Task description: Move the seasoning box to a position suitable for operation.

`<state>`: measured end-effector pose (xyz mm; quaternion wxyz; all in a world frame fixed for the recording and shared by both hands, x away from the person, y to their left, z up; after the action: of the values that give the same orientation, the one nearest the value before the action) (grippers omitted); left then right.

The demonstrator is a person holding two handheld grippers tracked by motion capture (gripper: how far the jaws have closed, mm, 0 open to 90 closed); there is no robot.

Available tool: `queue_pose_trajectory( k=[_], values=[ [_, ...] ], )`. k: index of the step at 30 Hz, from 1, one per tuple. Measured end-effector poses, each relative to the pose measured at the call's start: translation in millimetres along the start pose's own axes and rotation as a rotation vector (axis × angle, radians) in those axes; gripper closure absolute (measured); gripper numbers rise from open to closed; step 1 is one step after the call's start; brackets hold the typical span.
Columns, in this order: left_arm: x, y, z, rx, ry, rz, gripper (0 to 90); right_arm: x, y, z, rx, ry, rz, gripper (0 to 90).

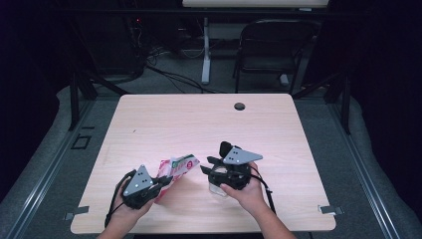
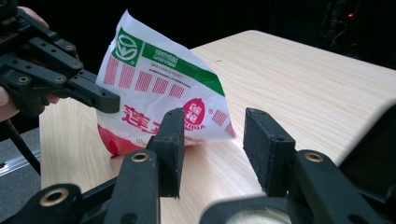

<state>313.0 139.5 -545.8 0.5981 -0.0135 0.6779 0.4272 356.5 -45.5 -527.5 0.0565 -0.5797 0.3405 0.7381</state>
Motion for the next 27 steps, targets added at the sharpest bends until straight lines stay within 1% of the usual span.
queue_pose_trajectory(
  k=[2, 5, 7, 8, 9, 11, 12, 13, 16, 20, 22, 23, 25, 27],
  values=[
    [3.2, 5.2, 2.2, -0.010, 0.014, 0.000, 90.0, -1.1, -10.0, 2.2, -0.018, -0.009, 0.014, 58.8],
    [7.4, 9.9, 3.4, -0.021, 0.037, -0.001, 90.0, -2.6, -22.5, 7.8, -0.042, -0.006, 0.039, 58.9],
    [9.9, 12.9, 4.0, -0.028, 0.047, 0.000, 90.0, -4.1, -28.6, 11.3, -0.051, 0.009, 0.049, 58.9],
    [11.3, 14.3, 4.2, -0.033, 0.056, -0.005, 90.0, -4.7, -31.7, 12.2, -0.046, 0.018, 0.058, 58.9],
    [12.7, 15.7, 4.3, -0.038, 0.059, -0.004, 90.0, -5.4, -35.7, 13.0, -0.040, 0.025, 0.069, 58.9],
    [15.2, 18.1, 4.1, -0.048, 0.063, 0.000, 90.0, -7.2, -40.5, 14.9, -0.049, 0.020, 0.069, 58.9],
    [16.5, 19.3, 4.1, -0.052, 0.065, 0.000, 90.0, -8.2, -44.9, 17.6, -0.067, 0.019, 0.075, 58.9],
    [17.7, 20.3, 4.1, -0.058, 0.068, 0.000, 90.0, -8.2, -44.9, 17.6, -0.067, 0.019, 0.075, 58.9],
    [20.4, 23.4, 5.3, -0.071, 0.073, 0.004, 90.0, -6.9, -51.7, 22.6, -0.089, 0.032, 0.108, 59.6],
    [22.1, 24.0, 5.7, -0.077, 0.080, 0.002, 90.0, -4.0, -58.4, 31.2, -0.137, 0.038, 0.147, 64.7],
    [22.3, 22.7, 5.2, -0.077, 0.077, 0.007, 90.0, -2.7, -60.2, 34.3, -0.131, 0.066, 0.167, 71.0],
    [22.4, 22.5, 5.0, -0.077, 0.074, 0.012, 90.0, -2.7, -60.2, 34.3, -0.131, 0.066, 0.167, 71.0],
    [21.7, 20.6, 4.2, -0.072, 0.076, 0.008, 90.0, -1.7, -59.8, 34.0, -0.136, 0.066, 0.175, 77.4],
    [21.2, 19.4, 3.8, -0.070, 0.072, 0.010, 90.0, -0.7, -58.9, 33.8, -0.145, 0.059, 0.179, 81.7]
  ],
)
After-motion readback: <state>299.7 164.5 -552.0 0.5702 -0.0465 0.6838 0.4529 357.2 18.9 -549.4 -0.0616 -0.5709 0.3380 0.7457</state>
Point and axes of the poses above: each handheld gripper's, and its own axes: y roughly backward along the jaws, x roughly out of its underside, z roughly to its left, the point moved 8 cm from there along -y, roughly forward along the jaws, and after that the axes turned 5 degrees about z, right-handed, at the moved point
